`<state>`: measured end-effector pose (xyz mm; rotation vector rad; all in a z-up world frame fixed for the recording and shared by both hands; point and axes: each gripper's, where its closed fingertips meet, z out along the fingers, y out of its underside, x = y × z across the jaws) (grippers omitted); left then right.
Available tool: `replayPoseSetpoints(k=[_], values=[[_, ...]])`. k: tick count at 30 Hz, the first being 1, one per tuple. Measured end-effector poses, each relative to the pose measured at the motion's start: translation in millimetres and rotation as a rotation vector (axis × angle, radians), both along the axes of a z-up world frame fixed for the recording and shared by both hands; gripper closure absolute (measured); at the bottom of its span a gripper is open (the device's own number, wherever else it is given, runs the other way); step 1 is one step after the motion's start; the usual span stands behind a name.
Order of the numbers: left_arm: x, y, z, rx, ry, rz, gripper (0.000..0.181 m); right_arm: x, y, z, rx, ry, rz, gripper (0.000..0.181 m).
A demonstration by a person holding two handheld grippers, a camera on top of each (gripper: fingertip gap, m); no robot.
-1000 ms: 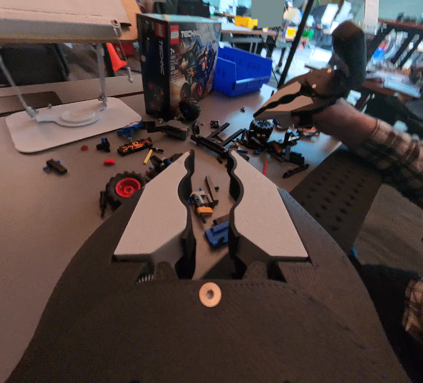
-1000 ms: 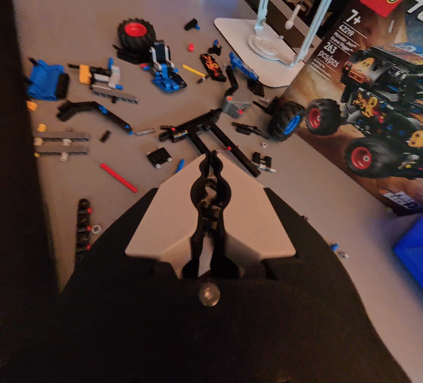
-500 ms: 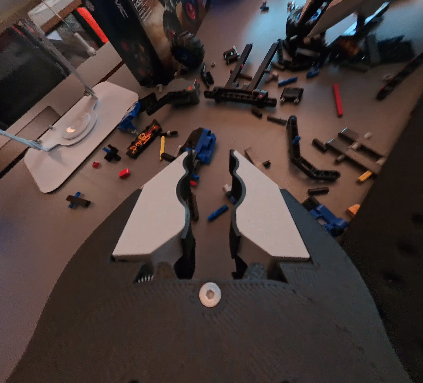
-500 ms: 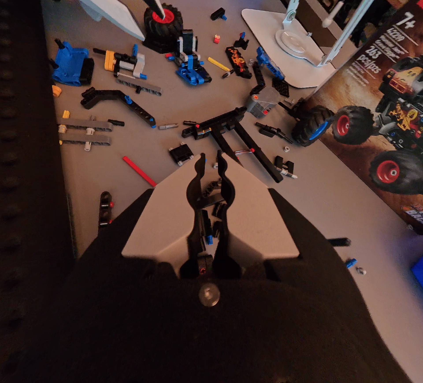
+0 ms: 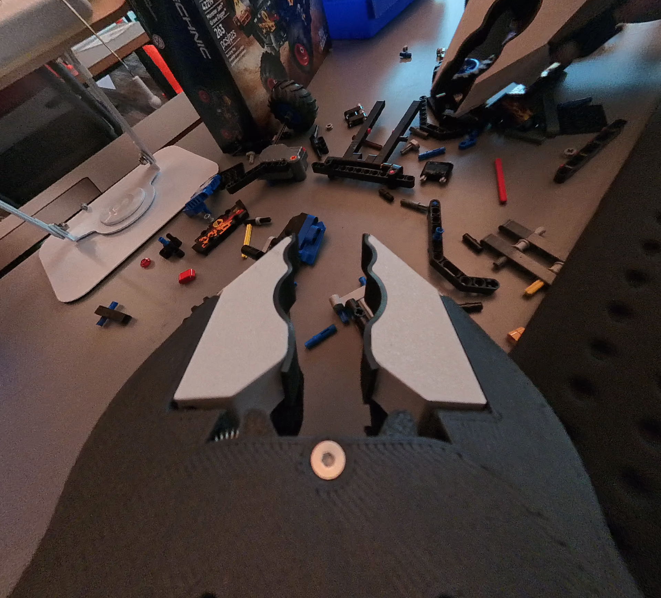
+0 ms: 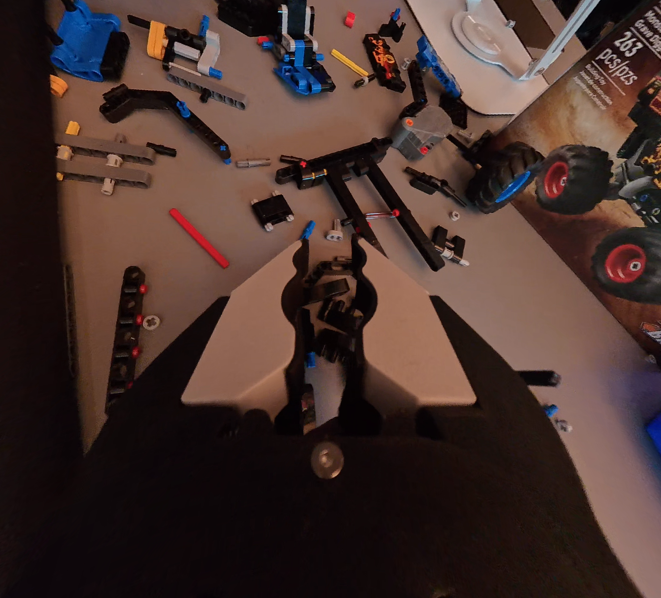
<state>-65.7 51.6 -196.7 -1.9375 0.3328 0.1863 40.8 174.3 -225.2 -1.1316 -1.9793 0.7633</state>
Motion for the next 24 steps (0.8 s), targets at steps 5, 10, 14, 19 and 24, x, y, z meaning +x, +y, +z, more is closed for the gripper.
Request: replayPoseSetpoints(k=[5, 10, 14, 19, 24], values=[[-3, 3, 0, 0.001, -0.026, 0.028, 0.147, 1, -14, 1, 0.01, 0.0, 0.062, 0.156], [9, 9, -6, -0.026, 0.026, -0.017, 0.146, -12, -27, -15, 0.137, -0.084, 0.08, 0.151], [21, 19, -3, -0.043, 0.032, -0.077, 0.145, -22, -33, -18, 0.259, -0.147, 0.13, 0.15], [37, 36, 4, -0.072, 0.123, -0.171, 0.144, -25, -37, -30, 0.173, -0.27, 0.157, 0.162], [48, 59, -2, -0.129, 0.18, -0.299, 0.142, -27, -34, -30, 0.167, -0.281, 0.142, 0.171]])
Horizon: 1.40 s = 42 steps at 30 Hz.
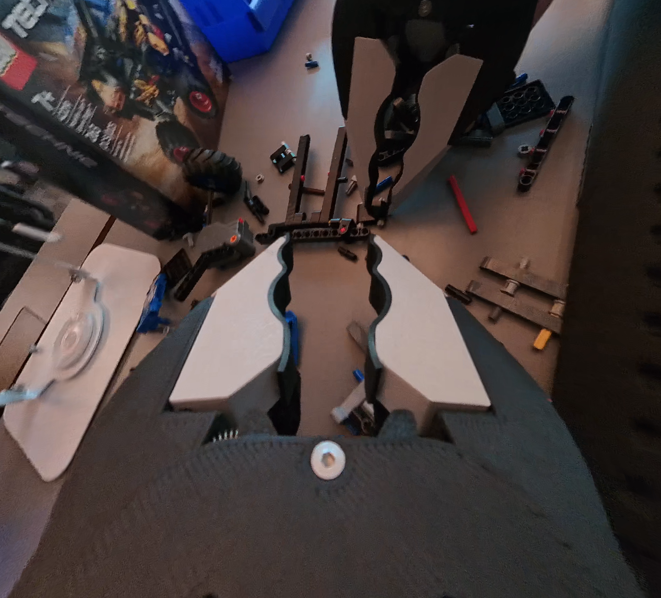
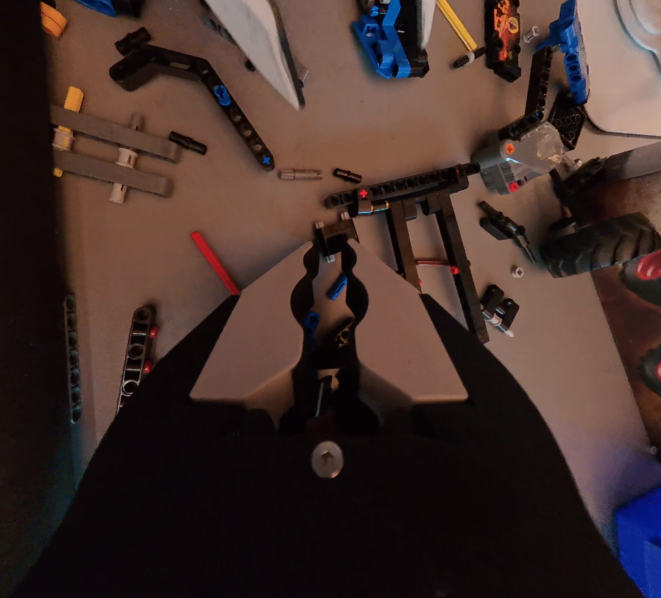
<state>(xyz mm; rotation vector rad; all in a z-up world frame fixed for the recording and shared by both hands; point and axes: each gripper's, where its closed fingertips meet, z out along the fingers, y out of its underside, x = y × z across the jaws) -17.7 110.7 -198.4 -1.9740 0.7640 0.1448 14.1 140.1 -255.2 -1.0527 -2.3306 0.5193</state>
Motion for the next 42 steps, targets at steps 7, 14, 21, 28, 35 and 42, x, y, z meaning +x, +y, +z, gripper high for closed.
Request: replayPoseSetpoints(k=[7, 14, 21, 28, 35, 42], values=[[14, 17, -22, -0.043, 0.119, -0.111, 0.139, 2, 2, 2, 0.009, 0.033, 0.002, 0.181], [17, 14, -31, -0.058, 0.121, -0.133, 0.14, -4, 10, 2, 0.01, -0.052, 0.011, 0.144], [13, 14, -32, -0.038, 0.133, -0.122, 0.14, -7, 4, 4, -0.079, -0.074, 0.017, 0.175], [22, 17, -25, 0.066, 0.279, -0.176, 0.14, 3, -5, 13, -0.225, -0.075, 0.021, 0.179], [24, 22, -26, 0.059, 0.253, -0.165, 0.165, 2, -15, 40, -0.349, 0.014, 0.042, 0.181], [14, 23, -37, -0.021, 0.215, -0.135, 0.149, 1, 1, 5, -0.168, -0.098, -0.017, 0.152]])
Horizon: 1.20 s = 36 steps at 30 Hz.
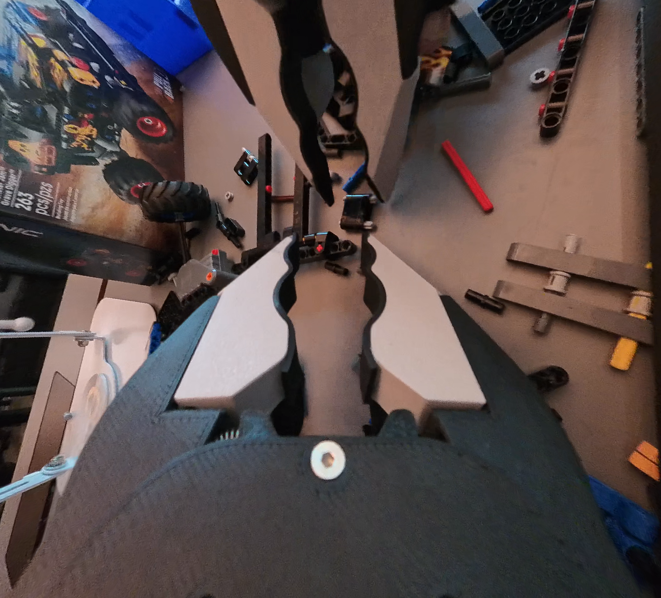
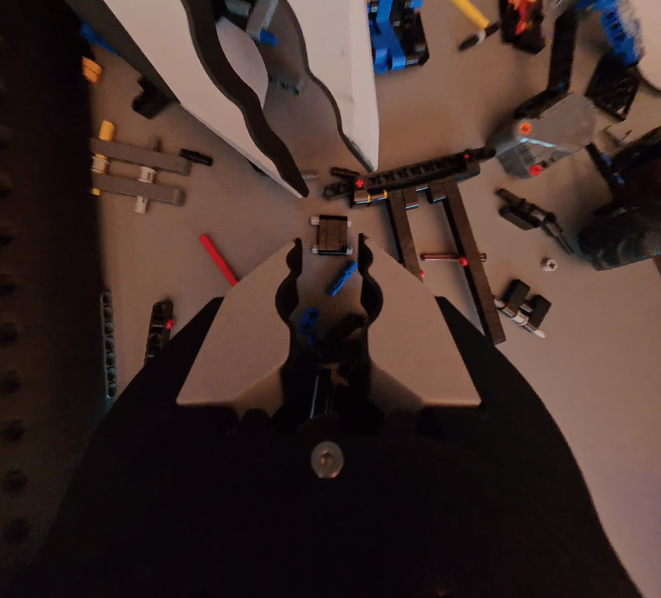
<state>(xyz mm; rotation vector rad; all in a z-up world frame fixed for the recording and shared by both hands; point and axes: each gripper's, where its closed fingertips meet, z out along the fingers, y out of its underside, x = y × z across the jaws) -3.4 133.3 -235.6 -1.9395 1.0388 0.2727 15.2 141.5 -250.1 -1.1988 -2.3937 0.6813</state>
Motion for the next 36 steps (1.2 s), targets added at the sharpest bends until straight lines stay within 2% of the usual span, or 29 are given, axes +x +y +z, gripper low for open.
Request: replayPoseSetpoints(k=[1, 2, 6, 9, 12, 14, 15, 17, 19, 23, 25, 28, 30, 34, 36], values=[[0, -1, -2, -0.005, 0.007, 0.0, 0.149, 0, -1, -5, 0.007, -0.022, 0.002, 0.151], [-1, -1, -2, -0.006, 0.016, 0.0, 0.149, 1, -4, -7, -0.006, -0.035, 0.014, 0.161], [1, -2, -3, -0.01, 0.012, -0.006, 0.147, -2, -4, -8, -0.012, -0.032, -0.006, 0.163], [4, -3, 2, 0.026, 0.036, -0.032, 0.144, 1, -7, -4, -0.1, -0.033, -0.022, 0.163], [8, -3, 10, 0.14, 0.22, -0.074, 0.144, 0, -14, 11, -0.214, 0.0, -0.029, 0.163], [12, -4, 10, 0.181, 0.312, -0.101, 0.155, 0, -19, 21, -0.288, 0.015, -0.023, 0.163], [15, -4, 13, 0.212, 0.343, -0.113, 0.17, 0, -21, 25, -0.306, 0.023, -0.022, 0.163], [12, -3, 20, 0.248, 0.37, -0.087, 0.173, -2, -19, 34, -0.324, 0.062, -0.038, 0.162], [11, -1, 35, 0.291, 0.3, -0.054, 0.176, -4, -18, 47, -0.366, 0.113, -0.047, 0.157], [14, -3, 63, 0.321, -0.01, -0.046, 0.177, -3, -14, 74, -0.366, 0.284, -0.009, 0.148], [20, -7, 72, 0.295, -0.178, -0.078, 0.177, -4, -16, 87, -0.343, 0.38, 0.022, 0.153], [19, -9, 82, 0.271, -0.356, -0.095, 0.176, -3, -24, 102, -0.343, 0.46, 0.078, 0.173], [21, -12, 86, 0.239, -0.468, -0.125, 0.177, -2, -27, 106, -0.335, 0.487, 0.093, 0.174], [25, -17, 96, 0.221, -0.609, -0.168, 0.176, -1, -28, 117, -0.338, 0.55, 0.093, 0.162], [25, -18, 101, 0.225, -0.65, -0.177, 0.176, 0, -30, 119, -0.361, 0.553, 0.101, 0.165]])
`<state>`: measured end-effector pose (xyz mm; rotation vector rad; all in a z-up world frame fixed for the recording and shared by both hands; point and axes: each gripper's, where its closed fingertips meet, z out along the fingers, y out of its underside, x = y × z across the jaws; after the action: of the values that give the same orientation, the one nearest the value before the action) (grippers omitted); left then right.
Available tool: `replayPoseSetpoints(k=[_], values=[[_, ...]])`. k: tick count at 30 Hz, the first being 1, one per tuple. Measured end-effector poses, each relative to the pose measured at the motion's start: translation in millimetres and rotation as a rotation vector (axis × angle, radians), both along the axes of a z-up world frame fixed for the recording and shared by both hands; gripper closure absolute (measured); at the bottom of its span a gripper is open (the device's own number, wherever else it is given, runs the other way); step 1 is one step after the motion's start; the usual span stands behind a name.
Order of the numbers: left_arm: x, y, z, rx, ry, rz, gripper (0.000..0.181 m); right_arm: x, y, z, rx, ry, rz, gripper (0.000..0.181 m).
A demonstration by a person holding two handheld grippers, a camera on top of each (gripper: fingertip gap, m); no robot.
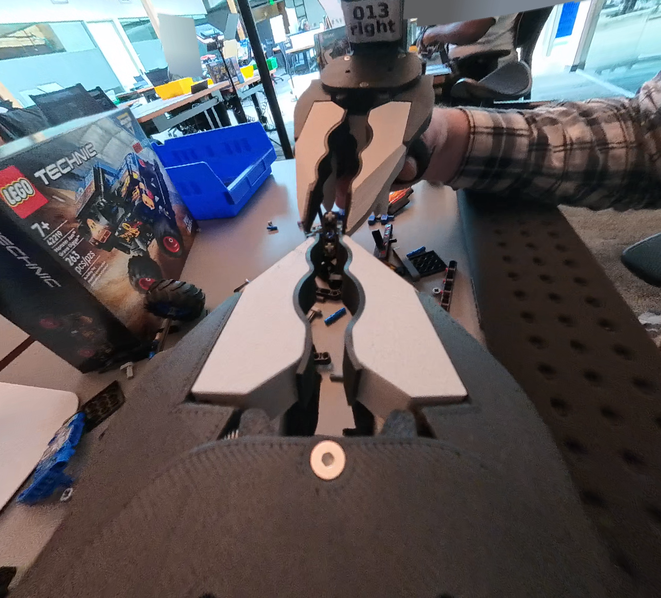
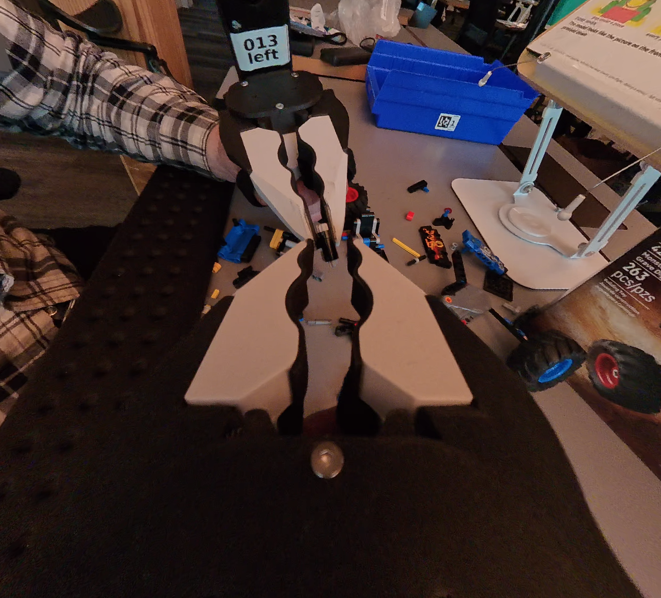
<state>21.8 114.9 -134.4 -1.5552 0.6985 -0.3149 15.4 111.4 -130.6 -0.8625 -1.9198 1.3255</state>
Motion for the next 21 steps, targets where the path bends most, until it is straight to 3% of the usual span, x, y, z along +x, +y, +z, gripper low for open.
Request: replayPoseSetpoints(k=[8, 14, 21], values=[[1, -3, 6, -0.015, -0.075, -0.043, 0.175, 4, -4, 5, 0.044, 0.02, 0.01, 0.176], [0, -1, 1, 0.024, 0.12, 0.033, 0.176, 4, -3, -2, 0.189, 0.019, -0.035, 0.176], [6, -13, 29, 0.041, -0.1, -0.015, 0.177, 10, -12, 19, 0.047, 0.1, 0.02, 0.175]])
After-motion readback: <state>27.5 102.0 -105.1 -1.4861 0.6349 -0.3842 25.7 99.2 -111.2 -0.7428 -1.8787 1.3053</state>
